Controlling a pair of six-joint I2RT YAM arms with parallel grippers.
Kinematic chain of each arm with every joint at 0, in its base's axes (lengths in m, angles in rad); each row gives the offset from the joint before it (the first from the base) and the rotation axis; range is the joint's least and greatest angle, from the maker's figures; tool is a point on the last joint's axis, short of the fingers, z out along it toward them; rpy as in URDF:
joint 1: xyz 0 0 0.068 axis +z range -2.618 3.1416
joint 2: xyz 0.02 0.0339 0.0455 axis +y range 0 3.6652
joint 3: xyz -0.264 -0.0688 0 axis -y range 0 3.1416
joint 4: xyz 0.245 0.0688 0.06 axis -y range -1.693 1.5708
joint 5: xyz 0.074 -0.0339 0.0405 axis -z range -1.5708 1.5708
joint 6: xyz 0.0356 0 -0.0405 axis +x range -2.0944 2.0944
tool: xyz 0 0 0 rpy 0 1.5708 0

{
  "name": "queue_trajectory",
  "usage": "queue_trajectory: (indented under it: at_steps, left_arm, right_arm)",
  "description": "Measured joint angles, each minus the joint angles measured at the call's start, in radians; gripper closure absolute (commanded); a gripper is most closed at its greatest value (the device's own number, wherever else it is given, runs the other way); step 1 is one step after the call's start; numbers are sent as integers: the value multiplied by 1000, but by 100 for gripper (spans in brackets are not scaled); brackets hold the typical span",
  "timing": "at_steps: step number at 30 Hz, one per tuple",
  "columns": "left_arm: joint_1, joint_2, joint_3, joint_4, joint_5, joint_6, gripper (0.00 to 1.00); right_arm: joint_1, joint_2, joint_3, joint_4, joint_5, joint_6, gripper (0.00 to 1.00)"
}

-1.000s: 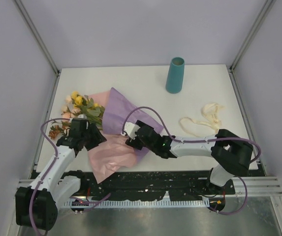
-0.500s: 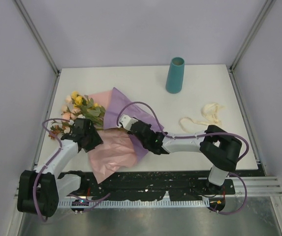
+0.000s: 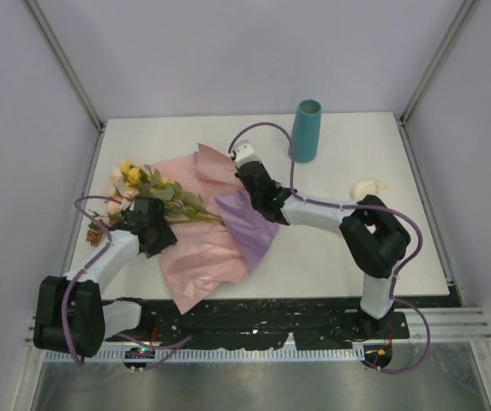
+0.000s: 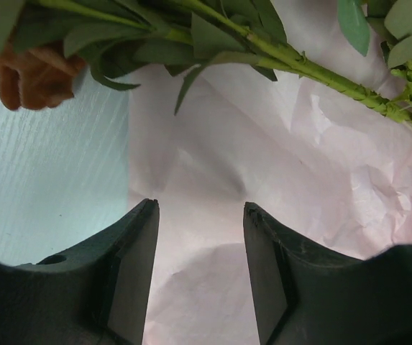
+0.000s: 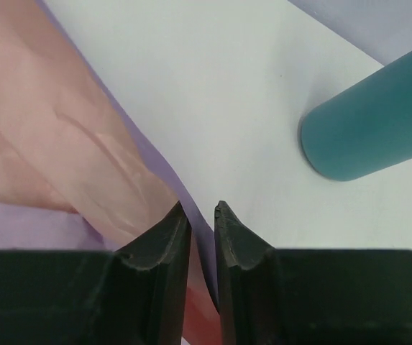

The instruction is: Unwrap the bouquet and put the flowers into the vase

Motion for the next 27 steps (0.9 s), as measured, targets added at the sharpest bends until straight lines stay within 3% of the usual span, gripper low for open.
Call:
queue_trajectory:
  at_steps: [10, 16, 27]
  left_arm:
    - [0, 113, 98, -8, -48, 3, 47]
    - [0, 165, 143, -21, -69, 3, 48]
    - [13, 187, 159, -55, -112, 6, 48]
  right_arm:
    - [-122, 204, 274, -198, -91, 188, 51]
    - [-150, 253, 343, -313, -117, 274, 38]
    - [-194, 360, 589, -455, -51, 274, 43]
